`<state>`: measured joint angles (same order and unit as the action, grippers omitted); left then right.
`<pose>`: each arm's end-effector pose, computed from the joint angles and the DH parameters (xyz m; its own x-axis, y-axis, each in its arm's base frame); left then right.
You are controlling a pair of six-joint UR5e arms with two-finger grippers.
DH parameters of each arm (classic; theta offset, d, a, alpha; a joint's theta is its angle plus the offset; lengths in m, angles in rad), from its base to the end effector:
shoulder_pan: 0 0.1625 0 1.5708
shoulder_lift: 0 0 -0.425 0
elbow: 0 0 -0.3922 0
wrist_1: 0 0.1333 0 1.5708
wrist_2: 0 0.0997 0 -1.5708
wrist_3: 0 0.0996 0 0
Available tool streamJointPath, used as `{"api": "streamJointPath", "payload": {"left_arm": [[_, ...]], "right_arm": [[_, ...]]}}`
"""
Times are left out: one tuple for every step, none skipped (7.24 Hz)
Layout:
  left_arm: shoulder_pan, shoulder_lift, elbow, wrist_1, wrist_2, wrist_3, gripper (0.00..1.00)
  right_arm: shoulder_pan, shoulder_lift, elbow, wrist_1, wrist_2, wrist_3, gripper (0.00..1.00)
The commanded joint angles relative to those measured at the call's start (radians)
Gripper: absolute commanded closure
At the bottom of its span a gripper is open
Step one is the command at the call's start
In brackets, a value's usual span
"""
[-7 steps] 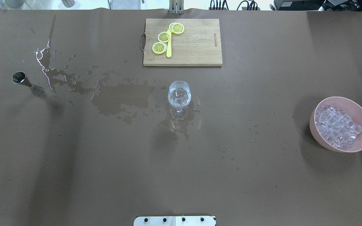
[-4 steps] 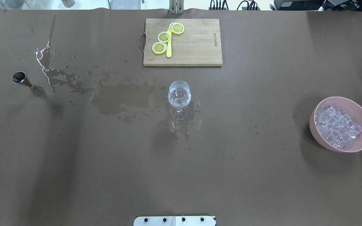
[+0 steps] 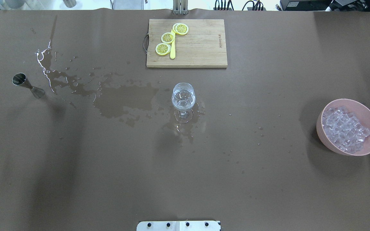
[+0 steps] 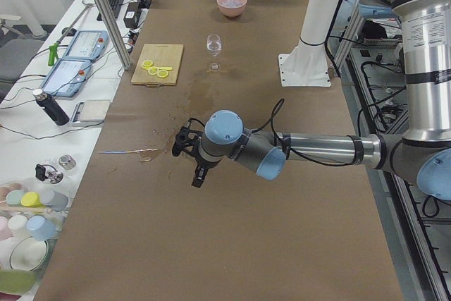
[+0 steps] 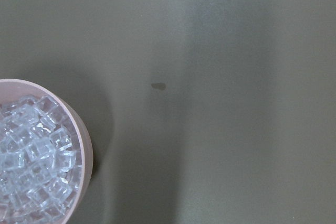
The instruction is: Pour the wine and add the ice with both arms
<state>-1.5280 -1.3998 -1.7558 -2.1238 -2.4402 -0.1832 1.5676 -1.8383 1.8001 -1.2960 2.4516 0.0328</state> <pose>-0.0384 -0.4405 0.5765 0.6232 0.2767 -0.7315 0.0788 0.9083 0.4107 0.0552 -0.3915 0.6256 0.6357 -0.1508 0.7570 -0.0177 0.9776 0.2097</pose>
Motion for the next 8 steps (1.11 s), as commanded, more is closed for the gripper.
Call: {"api": "streamJointPath", "payload": {"left_arm": [[0.019,-0.036,0.126,-0.295,0.009,-0.116,0.02],[0.019,-0.048,0.187,-0.443,0.015,-0.174,0.02],[0.019,-0.060,0.209,-0.567,0.059,-0.180,0.02],[0.028,-0.068,0.220,-0.617,0.117,-0.217,0.02],[0.078,-0.094,0.229,-0.652,0.168,-0.258,0.02],[0.180,-0.096,0.260,-0.716,0.290,-0.265,0.02],[0.268,-0.114,0.319,-0.810,0.376,-0.319,0.02],[0.322,-0.145,0.367,-0.864,0.383,-0.358,0.02]], "right_arm": [[-0.006,-0.004,-0.005,0.035,0.006,0.004,0.00],[-0.015,-0.002,-0.013,0.034,0.007,0.007,0.00],[-0.017,-0.001,-0.010,0.037,0.013,0.009,0.00],[-0.026,0.005,-0.011,0.035,0.017,0.009,0.00],[-0.040,0.013,-0.013,0.035,0.017,0.009,0.00],[-0.043,0.011,-0.016,0.035,0.020,0.009,0.00],[-0.044,0.011,-0.016,0.035,0.032,0.007,0.00],[-0.044,0.010,-0.016,0.035,0.062,0.009,0.00]]}}
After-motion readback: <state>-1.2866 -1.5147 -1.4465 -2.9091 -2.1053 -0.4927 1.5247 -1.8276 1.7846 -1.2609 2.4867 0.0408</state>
